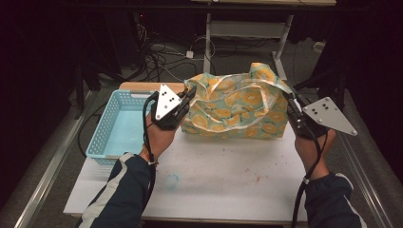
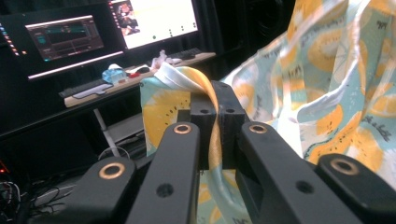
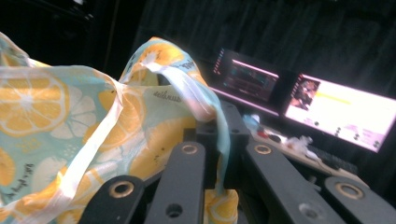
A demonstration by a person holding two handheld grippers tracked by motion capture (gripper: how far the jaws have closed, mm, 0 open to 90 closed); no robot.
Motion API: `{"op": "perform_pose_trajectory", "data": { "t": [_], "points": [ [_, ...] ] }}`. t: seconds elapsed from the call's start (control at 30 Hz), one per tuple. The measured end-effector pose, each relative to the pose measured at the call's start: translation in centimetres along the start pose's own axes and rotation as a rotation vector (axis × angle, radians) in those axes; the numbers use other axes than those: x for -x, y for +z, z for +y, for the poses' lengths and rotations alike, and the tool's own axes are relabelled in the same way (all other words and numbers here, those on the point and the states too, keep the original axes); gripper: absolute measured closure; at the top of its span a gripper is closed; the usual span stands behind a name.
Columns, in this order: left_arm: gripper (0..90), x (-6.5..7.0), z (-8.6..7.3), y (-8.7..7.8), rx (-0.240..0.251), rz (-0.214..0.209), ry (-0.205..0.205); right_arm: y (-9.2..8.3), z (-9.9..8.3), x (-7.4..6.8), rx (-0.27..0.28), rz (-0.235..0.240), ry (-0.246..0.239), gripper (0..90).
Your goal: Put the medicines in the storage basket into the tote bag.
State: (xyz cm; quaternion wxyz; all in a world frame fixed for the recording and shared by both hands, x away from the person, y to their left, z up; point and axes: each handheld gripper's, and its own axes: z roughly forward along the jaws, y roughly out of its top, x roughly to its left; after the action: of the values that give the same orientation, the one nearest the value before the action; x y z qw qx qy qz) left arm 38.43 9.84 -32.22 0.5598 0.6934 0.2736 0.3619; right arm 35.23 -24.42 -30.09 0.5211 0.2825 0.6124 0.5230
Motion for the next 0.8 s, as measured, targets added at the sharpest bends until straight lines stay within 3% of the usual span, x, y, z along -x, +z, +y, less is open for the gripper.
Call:
{"op": "perform_pose_trajectory", "data": {
  "t": [0.3, 0.37, 0.4, 0.57, 0.63, 0.8],
  "points": [
    [82.5, 0.2, -1.5, 3.6, -0.041, 0.062, 0.002, 3.2, -2.6, 0.8, -0.093, -0.055, 0.011, 89.2],
    [81.1, 0.1, -1.9, 4.4, -0.070, 0.077, 0.032, 4.0, -3.2, 0.9, -0.112, -0.063, 0.013, 89.2],
    [78.2, -0.1, -2.1, 4.7, -0.087, 0.083, 0.045, 4.3, -3.4, 1.0, -0.126, -0.065, 0.006, 89.2],
    [52.7, -0.8, -2.9, 5.2, -0.120, 0.084, -0.017, 5.6, -4.6, 1.4, -0.179, -0.091, -0.014, 89.2],
    [42.9, -0.6, -3.0, 5.0, -0.126, 0.091, -0.015, 5.8, -4.9, 1.7, -0.196, -0.101, -0.012, 89.2],
    [36.5, -0.2, -3.9, 4.6, -0.148, 0.083, -0.008, 5.9, -5.5, 2.9, -0.229, -0.134, -0.013, 89.2]
  ]
}}
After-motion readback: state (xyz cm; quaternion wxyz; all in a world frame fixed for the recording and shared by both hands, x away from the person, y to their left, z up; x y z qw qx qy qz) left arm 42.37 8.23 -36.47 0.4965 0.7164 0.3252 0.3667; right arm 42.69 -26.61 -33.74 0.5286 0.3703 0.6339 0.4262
